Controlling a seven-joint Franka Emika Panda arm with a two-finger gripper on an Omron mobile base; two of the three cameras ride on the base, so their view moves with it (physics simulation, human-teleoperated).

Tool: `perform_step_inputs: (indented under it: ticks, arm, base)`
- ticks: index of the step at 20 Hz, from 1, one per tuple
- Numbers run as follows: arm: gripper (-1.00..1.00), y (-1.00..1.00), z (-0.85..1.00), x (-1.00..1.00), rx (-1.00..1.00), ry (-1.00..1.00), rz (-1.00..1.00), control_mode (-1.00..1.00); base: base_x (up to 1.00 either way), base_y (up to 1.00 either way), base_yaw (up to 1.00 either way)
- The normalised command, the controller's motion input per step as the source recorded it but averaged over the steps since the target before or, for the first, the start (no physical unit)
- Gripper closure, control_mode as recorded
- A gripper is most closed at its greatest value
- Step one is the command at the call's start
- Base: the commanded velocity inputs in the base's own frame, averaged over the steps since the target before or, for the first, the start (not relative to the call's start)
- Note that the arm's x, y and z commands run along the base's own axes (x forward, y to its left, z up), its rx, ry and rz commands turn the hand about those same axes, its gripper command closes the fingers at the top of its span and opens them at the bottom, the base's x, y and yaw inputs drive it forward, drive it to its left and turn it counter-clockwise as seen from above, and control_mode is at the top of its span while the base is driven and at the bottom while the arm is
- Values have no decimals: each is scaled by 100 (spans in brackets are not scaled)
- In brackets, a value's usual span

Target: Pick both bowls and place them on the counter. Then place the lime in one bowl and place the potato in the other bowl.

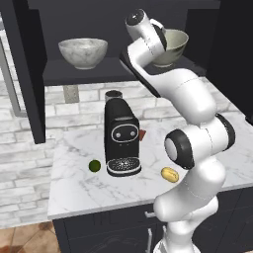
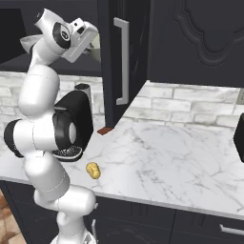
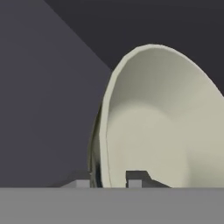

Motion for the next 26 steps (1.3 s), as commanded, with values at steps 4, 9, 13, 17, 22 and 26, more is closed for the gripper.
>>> perform_step_inputs:
  ticks: [4, 9, 13, 17, 22, 26]
  arm:
    - [100, 59, 0, -57, 0, 0, 0, -100]
    - [100, 41, 2, -78, 0, 0, 0, -100]
    - [100, 14, 0, -97, 0, 0, -5, -100]
    - [100, 0, -4, -100, 3, -6, -14, -100]
    - [100, -4, -15, -100, 6, -8, -17, -100]
    - [100, 0, -52, -92, 4, -1, -13, -100]
  base:
    - [0, 0, 0]
    - [0, 0, 0]
    - [0, 0, 0]
    - [0, 0, 0]
    - [0, 0, 0]
    - [0, 0, 0]
